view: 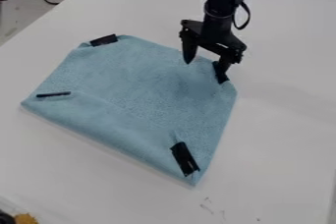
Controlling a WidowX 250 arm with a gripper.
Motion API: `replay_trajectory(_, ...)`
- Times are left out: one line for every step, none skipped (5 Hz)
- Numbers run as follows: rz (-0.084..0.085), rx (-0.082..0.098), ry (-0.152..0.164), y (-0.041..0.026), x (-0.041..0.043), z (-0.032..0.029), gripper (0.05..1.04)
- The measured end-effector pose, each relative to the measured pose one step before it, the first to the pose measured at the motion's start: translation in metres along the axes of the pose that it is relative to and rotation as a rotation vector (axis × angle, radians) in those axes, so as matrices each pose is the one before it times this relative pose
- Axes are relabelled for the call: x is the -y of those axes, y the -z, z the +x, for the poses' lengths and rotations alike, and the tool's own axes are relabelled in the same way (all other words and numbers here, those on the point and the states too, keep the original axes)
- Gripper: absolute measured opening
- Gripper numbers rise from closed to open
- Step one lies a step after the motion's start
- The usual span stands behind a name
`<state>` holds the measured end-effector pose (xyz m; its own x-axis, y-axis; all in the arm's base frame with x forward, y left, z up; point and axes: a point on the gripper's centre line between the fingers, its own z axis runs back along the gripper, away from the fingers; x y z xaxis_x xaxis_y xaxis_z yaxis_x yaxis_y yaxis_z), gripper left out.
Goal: Fold the cloth from top right to bottom left
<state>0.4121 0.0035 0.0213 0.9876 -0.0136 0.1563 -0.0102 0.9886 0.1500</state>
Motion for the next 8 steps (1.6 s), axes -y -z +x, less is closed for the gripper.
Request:
replay_trajectory(-0.0175,0.0018,-0.0448,0.00652,-0.00194,0.01286,1.000)
replay_trajectory(0.0280,-0.0065,0.0176,-0.00249,-0.00168,0.01611,1.000)
replay_trajectory(0.0037,-0.0083,0.0253,0.00439,0.00578,0.00499,0.983)
replay_trajectory(-0.0175,-0.0024,-0.0231,0.00513,0.00275,-0.00656,0.948)
replay_trajectory(0.0170,0.0030,-0.0206,-0.00324,-0.00325,-0.00036,0.988)
replay_trajectory(0.0540,0.0210,0.0246,-0.01752,0.00356,-0.00122,0.991)
replay_trajectory(0.0180,0.0575,0.0247,-0.01766,0.01036,0.00623,0.991)
replay_trajectory(0.0069,0.0276,0.0293,-0.01015,0.00078,0.01014,0.992)
